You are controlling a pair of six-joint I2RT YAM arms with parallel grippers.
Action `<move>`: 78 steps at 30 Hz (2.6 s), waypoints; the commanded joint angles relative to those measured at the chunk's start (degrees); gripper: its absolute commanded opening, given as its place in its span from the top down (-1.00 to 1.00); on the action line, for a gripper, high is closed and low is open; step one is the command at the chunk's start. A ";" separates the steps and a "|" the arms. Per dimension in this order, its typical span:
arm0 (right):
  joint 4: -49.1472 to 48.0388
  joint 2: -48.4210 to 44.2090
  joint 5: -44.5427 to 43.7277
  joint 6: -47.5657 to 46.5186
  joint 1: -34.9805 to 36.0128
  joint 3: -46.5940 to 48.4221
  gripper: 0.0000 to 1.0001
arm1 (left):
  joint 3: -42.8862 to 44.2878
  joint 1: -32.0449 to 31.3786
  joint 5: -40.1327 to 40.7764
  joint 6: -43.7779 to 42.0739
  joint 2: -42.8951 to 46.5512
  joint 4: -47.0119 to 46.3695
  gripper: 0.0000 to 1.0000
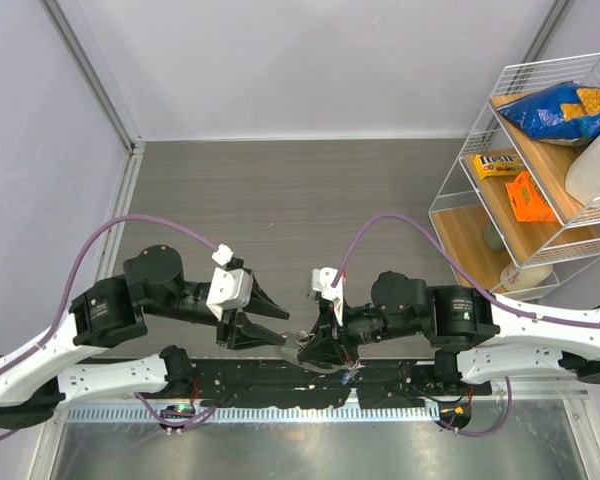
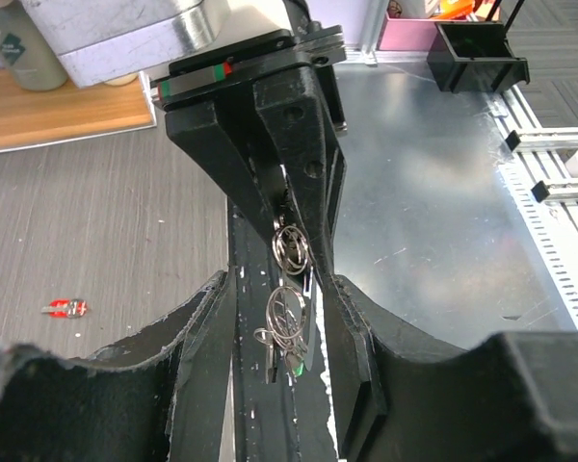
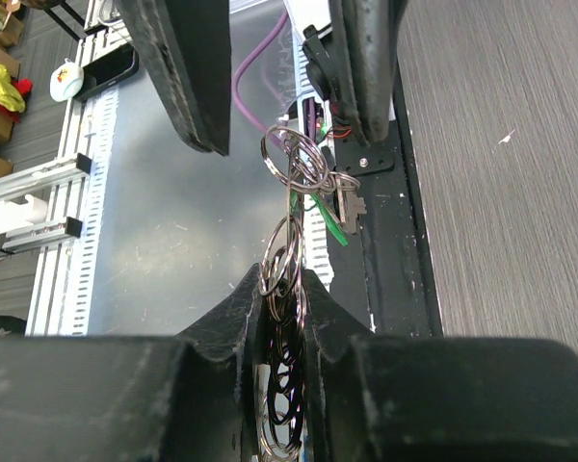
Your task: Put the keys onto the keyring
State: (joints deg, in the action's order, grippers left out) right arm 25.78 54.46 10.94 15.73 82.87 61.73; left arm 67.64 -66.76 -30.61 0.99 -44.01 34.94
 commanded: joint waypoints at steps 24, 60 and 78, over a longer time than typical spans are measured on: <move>-4.33 -1.11 0.13 0.97 0.01 2.69 0.88 | -0.05 -0.39 6.09 -3.72 0.41 0.48 0.09; -5.39 -2.69 3.30 0.45 0.01 -0.04 0.88 | 4.17 -0.39 -0.85 -4.86 -1.87 0.13 0.90; -4.87 -1.81 8.39 -1.57 0.01 -0.83 0.88 | 10.23 -0.39 -6.74 -6.27 -6.26 2.59 1.00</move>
State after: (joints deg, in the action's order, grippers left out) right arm 23.00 52.84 15.33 16.19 82.65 60.99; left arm 74.32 -67.26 -35.31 -3.77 -49.06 40.69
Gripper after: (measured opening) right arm 0.200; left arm 0.049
